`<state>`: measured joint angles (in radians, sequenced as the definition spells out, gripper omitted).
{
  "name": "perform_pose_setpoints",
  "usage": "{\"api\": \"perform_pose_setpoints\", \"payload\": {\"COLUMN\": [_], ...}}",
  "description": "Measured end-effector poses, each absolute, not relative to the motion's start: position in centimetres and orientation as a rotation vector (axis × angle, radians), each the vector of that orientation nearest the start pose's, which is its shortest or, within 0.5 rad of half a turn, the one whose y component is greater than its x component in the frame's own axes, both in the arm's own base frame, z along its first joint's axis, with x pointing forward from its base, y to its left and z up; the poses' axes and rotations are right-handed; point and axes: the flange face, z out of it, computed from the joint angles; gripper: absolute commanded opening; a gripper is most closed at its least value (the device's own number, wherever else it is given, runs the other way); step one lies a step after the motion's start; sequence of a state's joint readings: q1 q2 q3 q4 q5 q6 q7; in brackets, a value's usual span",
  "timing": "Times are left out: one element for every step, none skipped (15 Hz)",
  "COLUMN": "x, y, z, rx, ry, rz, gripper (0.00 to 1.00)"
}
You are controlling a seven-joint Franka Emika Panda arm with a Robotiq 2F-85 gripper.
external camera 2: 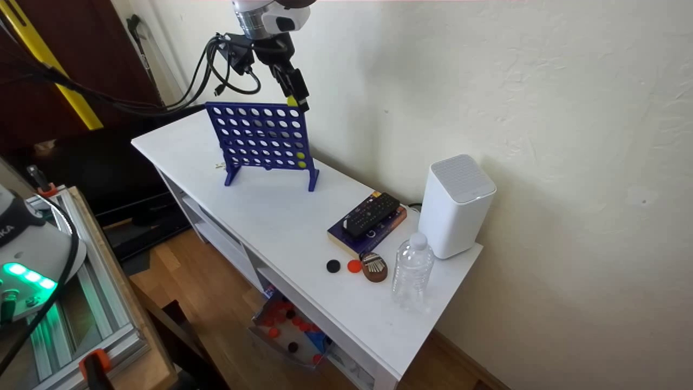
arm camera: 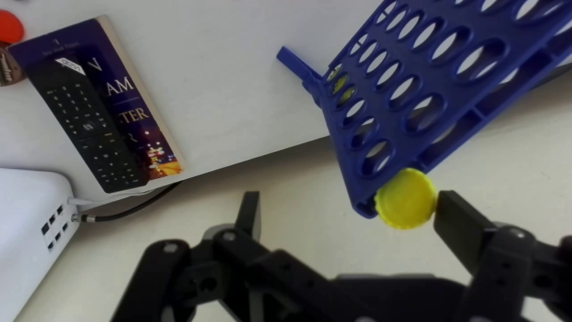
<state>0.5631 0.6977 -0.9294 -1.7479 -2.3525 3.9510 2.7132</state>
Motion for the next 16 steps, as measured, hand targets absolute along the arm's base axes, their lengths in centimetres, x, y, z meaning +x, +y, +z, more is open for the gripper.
{"api": "perform_pose_setpoints", "payload": {"x": [52.7,52.68,52.65,52.63,52.6,52.58,52.54,52.5,52.48,52.46,52.44,52.44,52.43,52.35,52.29,52.22], "y": [-4.15,-4.18,-4.23,-4.3,-4.37,-4.45,-4.53,-4.6,-4.67,-4.73,-4.79,-4.83,-4.86,-4.92,-4.96,-5.02], "z": [28.05,28.04,28.03,27.98,27.92,27.84,27.77,27.72,27.67,27.65,27.64,27.65,27.65,27.6,27.52,27.46], "rx": [-3.098,-3.099,-3.099,-3.101,-3.103,-3.103,-3.104,-3.105,-3.105,-3.105,-3.105,-3.105,-3.105,-3.109,-3.109,-3.109], "ry": [0.411,0.412,0.413,0.415,0.417,0.419,0.422,0.424,0.426,0.428,0.43,0.431,0.432,0.425,0.419,0.414], "rz": [-0.393,-0.392,-0.391,-0.389,-0.387,-0.384,-0.379,-0.375,-0.371,-0.369,-0.369,-0.368,-0.368,-0.361,-0.355,-0.348], "gripper": [1.0,1.0,1.0,1.0,1.0,1.0,1.0,1.0,1.0,1.0,1.0,1.0,1.0,1.0,1.0,1.0]}}
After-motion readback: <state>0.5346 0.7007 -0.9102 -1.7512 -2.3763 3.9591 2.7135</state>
